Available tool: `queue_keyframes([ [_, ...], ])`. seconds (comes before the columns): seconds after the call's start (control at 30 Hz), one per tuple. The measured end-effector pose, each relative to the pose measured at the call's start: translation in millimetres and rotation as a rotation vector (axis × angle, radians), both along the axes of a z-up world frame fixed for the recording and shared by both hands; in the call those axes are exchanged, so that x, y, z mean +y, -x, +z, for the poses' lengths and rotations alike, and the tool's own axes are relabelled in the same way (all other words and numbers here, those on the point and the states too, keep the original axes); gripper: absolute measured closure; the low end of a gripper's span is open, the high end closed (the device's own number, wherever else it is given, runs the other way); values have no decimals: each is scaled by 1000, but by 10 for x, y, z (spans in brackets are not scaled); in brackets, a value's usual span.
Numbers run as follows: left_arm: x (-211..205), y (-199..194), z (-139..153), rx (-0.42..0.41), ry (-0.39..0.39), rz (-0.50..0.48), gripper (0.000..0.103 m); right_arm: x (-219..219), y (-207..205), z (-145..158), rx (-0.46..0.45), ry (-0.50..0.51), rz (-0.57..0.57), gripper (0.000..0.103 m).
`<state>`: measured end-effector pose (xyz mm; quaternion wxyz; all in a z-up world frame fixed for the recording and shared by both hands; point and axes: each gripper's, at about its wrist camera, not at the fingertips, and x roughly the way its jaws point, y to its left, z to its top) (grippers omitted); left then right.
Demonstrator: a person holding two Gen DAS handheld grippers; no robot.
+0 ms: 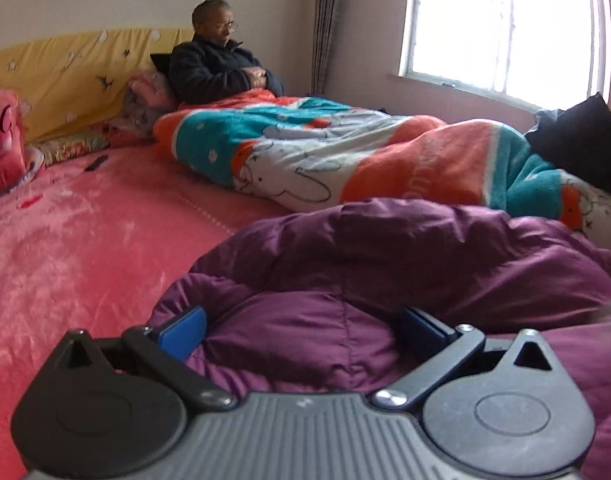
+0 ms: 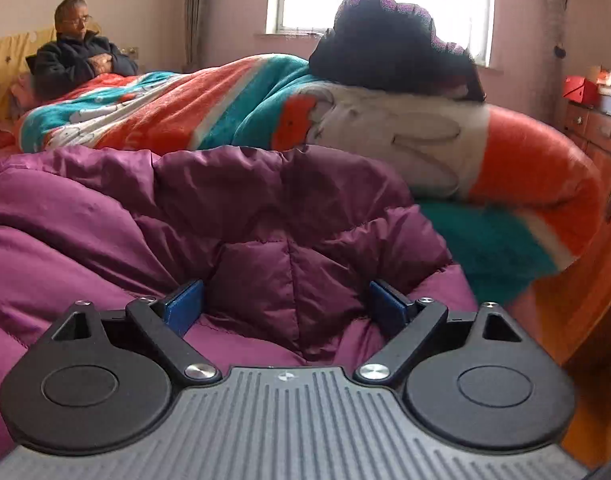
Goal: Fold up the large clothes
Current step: 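Lower the jacket onto the dark red quilt stack and open both grippers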
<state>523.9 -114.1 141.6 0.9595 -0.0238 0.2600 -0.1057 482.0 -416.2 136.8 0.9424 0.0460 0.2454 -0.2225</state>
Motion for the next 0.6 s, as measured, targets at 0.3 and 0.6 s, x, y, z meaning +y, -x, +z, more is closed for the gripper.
queue_keyframes([
  [0.3,-34,-21,-420,-54,72,14,0,15,-39,-260,-27,-29,10,0],
  [0.6,-92,185,-422,-140,16,56,0,95,244,-397,-140,28,-16,0],
])
